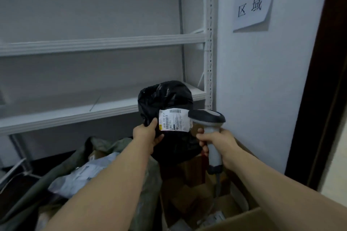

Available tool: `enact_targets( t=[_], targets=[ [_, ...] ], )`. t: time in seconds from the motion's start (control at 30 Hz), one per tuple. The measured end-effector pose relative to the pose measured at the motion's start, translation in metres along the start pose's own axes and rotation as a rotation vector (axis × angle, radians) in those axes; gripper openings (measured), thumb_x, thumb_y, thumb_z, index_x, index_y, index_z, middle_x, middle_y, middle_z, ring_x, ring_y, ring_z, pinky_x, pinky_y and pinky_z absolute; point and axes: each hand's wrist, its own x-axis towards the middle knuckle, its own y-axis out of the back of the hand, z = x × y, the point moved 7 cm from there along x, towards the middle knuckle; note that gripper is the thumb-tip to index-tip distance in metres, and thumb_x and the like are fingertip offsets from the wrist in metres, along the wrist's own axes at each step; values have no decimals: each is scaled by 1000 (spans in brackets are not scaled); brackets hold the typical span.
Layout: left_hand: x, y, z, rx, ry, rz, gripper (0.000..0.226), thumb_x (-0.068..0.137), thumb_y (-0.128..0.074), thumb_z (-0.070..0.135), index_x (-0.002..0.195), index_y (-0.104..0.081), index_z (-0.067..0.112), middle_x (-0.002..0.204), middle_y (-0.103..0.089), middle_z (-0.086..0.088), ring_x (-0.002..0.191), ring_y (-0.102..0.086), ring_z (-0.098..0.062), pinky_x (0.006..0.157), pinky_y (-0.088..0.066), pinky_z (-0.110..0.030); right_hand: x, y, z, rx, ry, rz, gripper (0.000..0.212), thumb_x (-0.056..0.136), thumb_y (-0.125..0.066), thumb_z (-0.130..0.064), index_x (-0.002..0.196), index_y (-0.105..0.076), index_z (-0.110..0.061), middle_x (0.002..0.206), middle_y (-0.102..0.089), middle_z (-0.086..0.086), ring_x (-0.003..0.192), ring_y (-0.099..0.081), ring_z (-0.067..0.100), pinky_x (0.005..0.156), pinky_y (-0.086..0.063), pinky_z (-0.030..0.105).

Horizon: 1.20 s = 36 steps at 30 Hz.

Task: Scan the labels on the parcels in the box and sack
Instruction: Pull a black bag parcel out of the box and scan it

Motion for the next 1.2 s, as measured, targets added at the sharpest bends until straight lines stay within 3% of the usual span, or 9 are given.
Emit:
enact_targets(
  t=[0.3, 0.4, 0.57, 0.73, 0.83, 0.87, 1.0, 1.1, 1.2],
  targets=[
    [-12, 38, 25, 26, -47, 36, 19, 93, -61, 21, 104, -57, 6, 102, -58, -11, 71, -54, -19, 42, -54, -22, -22, -22, -5, -161, 9, -36, 10, 80, -70, -2, 87, -63, -5, 57, -57, 8, 41, -46, 14, 42, -42, 23],
    [-12, 45, 20, 26, -12, 31, 20, 93, -61, 21, 106, -57, 6, 102, -58, -10, 72, -54, -19, 43, -54, -23, -19, -25, -7, -82, 68, 18, 13, 80, -73, -5, 86, -62, -8, 68, -64, 10, 50, -55, 16, 49, -46, 28],
    [-12, 44, -1, 135, 185, -124, 26, 91, -63, 22, 109, -57, 4, 103, -63, -11, 83, -59, -23, 45, -55, -26, -11, -13, -11, 230, 106, 171, 20, 74, -79, -7, 86, -65, -14, 89, -70, 11, 81, -67, 26, 78, -56, 39],
    [-17, 46, -20, 383, 354, -352, 26, 83, -70, 31, 97, -59, 12, 94, -68, -6, 88, -59, -20, 72, -50, -31, -11, -5, -6, 285, 101, 195, 22, 73, -76, 2, 81, -64, -15, 78, -67, 14, 65, -63, 27, 67, -56, 39],
    [-13, 53, -20, 616, 303, -437, 72, 50, -91, 45, 112, -66, 17, 111, -70, -1, 112, -57, -21, 107, -35, -42, -12, -1, -8, 178, 126, 240, 26, 73, -71, 11, 81, -61, -12, 77, -64, 14, 61, -61, 24, 60, -53, 31],
    [-13, 54, -16, 587, 290, -429, 80, 44, -93, 42, 115, -66, 15, 111, -71, -3, 113, -59, -23, 108, -36, -43, -12, 0, -8, 162, 128, 247, 27, 73, -70, 12, 80, -61, -12, 76, -63, 14, 61, -61, 23, 59, -53, 30],
    [-23, 43, 3, 384, 199, -392, 71, 50, -91, 24, 111, -65, 0, 99, -73, -16, 92, -70, -32, 84, -55, -42, -9, -5, -12, 112, 145, 235, 27, 73, -70, 11, 81, -60, -13, 79, -63, 13, 63, -61, 22, 64, -53, 33],
    [-24, 46, 13, 365, 49, -163, 50, 60, -90, 16, 97, -63, -4, 88, -72, -15, 77, -70, -29, 68, -56, -36, -8, -13, -15, 59, 173, 207, 23, 74, -73, 4, 90, -63, -10, 87, -67, 13, 72, -63, 23, 73, -55, 37],
    [-20, 55, 21, 216, -54, 52, 41, 70, -84, 14, 99, -60, -2, 94, -66, -18, 79, -63, -29, 72, -52, -38, -13, -20, -14, -30, 165, 128, 22, 77, -75, -4, 95, -62, -10, 84, -66, 5, 73, -63, 21, 69, -56, 35]
  ],
)
